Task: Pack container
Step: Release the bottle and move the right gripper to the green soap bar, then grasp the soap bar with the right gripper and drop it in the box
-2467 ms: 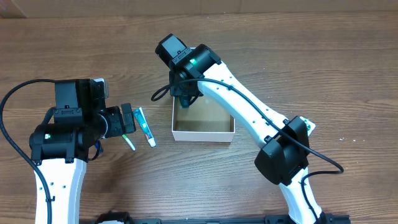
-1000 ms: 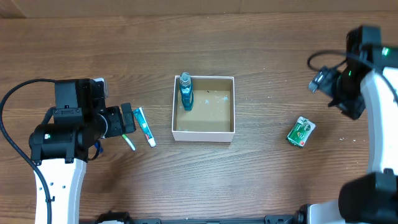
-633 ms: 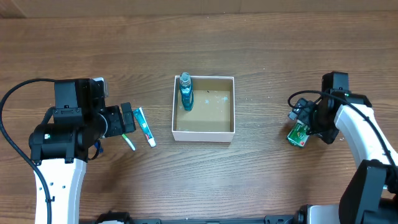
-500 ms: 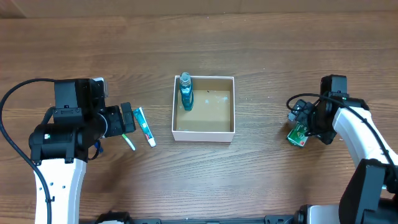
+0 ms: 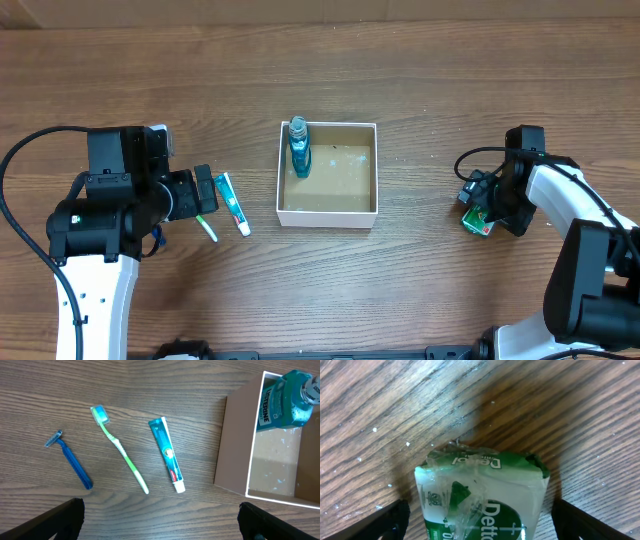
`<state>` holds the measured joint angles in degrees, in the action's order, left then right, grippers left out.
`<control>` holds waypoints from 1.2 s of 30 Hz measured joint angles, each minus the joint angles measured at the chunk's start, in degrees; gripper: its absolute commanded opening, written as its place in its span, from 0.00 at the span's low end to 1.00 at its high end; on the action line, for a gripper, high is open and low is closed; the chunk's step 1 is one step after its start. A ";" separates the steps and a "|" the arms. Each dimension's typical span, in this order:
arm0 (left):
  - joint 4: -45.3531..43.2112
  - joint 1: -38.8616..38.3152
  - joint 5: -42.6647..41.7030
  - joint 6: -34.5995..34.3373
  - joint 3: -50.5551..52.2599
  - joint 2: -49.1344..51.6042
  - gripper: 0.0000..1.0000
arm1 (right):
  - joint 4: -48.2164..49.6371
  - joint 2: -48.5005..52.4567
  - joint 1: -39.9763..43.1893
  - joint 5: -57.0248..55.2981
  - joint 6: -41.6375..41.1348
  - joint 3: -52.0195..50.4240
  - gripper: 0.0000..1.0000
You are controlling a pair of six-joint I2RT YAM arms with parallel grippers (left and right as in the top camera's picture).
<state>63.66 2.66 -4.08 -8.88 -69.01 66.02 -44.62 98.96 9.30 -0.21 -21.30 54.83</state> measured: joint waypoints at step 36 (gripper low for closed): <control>0.02 0.00 -0.02 0.00 0.00 0.00 1.00 | -13.20 -10.10 -32.87 1.73 1.49 31.82 0.30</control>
<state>63.68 2.66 -4.10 -8.88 -69.01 66.02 -57.82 88.86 -23.57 1.52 -19.81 86.65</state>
